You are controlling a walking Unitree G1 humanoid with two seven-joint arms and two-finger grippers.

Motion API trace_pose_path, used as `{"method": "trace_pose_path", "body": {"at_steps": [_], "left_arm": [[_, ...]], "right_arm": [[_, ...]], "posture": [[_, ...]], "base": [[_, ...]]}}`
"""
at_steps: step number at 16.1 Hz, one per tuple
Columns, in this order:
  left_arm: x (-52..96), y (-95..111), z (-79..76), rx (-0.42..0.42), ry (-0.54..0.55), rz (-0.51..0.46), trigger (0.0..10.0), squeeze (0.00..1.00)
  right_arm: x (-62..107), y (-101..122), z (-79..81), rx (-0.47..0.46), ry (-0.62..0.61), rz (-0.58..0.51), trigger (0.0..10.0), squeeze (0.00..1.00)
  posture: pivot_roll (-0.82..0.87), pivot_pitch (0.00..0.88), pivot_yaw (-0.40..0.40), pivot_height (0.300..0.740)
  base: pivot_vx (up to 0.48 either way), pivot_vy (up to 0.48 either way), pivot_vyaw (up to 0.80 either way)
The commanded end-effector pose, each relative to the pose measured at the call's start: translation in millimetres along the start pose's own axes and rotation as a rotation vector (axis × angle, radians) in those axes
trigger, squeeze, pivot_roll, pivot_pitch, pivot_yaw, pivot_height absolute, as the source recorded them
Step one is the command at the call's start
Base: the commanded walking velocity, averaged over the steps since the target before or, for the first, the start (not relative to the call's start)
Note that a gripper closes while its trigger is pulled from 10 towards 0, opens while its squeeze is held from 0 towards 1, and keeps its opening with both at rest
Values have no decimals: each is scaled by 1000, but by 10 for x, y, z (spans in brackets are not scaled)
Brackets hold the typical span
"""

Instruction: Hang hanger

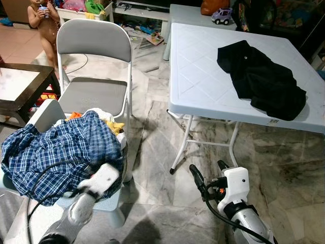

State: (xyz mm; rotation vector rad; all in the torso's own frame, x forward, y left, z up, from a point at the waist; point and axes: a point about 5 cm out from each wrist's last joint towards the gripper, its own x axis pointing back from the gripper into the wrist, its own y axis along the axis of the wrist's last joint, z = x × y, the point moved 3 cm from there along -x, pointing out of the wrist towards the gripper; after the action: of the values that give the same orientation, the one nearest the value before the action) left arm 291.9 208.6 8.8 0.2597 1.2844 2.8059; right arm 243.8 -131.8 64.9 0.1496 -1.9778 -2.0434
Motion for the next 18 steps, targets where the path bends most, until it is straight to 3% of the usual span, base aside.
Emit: {"method": "trace_pose_path", "body": {"at_steps": [1, 2, 3, 4, 6, 8, 9, 10, 12, 13, 16, 17, 18], "left_arm": [[28, -73, 33, -10, 30, 36, 10000, 1000], [-103, 21, 154, 20, 149, 37, 10000, 1000], [-164, 110, 163, 30, 168, 10, 10000, 1000], [-253, 357, 392, 84, 192, -117, 10000, 1000], [-261, 646, 706, 116, 202, -269, 10000, 1000], [-387, 1154, 801, 183, 224, -416, 10000, 1000], [-490, 1347, 831, 216, 249, -435, 10000, 1000], [-597, 1367, 856, 247, 262, -388, 10000, 1000], [-854, 1257, 899, 396, 247, -192, 10000, 1000], [-932, 1197, 895, 463, 259, -108, 10000, 1000], [-1045, 1083, 791, 544, 253, 69, 10000, 1000], [-1053, 1025, 736, 565, 239, 122, 10000, 0], [-1054, 973, 692, 554, 226, 169, 10000, 0]], "right_arm": [[26, -32, -42, 6, -13, 11, 10000, 0], [41, -54, -40, 4, -12, 19, 10000, 0], [38, -60, -28, 5, -7, 21, 10000, 0], [30, -58, -8, 11, 4, 22, 10000, 0], [26, -51, -12, 15, 5, 22, 10000, 0], [38, -55, -32, 16, -1, 24, 10000, 0], [48, -69, -37, 17, -2, 28, 10000, 0], [47, -71, -31, 18, -1, 29, 10000, 0], [19, -50, -8, 19, 4, 23, 10000, 0], [11, -43, -3, 20, 5, 21, 10000, 0], [29, -47, 12, 23, 5, 22, 10000, 0], [39, -53, 16, 22, 4, 24, 10000, 0], [46, -58, 24, 23, 5, 26, 10000, 0]], "posture": [[175, 117, -130, 740], [182, 120, -139, 740], [180, 120, -140, 740], [175, 116, -140, 740], [172, 115, -143, 740], [171, 116, -144, 740], [170, 114, -145, 740], [169, 114, -144, 740], [161, 111, -141, 740], [160, 112, -140, 740], [140, 110, -134, 740], [134, 109, -134, 740], [131, 110, -131, 740]], "base": [[0, 0, 0], [0, 0, 0], [0, 0, 0], [0, 0, 0], [0, 0, 0], [0, 0, 0], [0, 0, 0], [0, 0, 0], [0, 0, 0], [0, 0, 0], [0, 0, 0], [0, 0, 0], [0, 0, 0]]}}
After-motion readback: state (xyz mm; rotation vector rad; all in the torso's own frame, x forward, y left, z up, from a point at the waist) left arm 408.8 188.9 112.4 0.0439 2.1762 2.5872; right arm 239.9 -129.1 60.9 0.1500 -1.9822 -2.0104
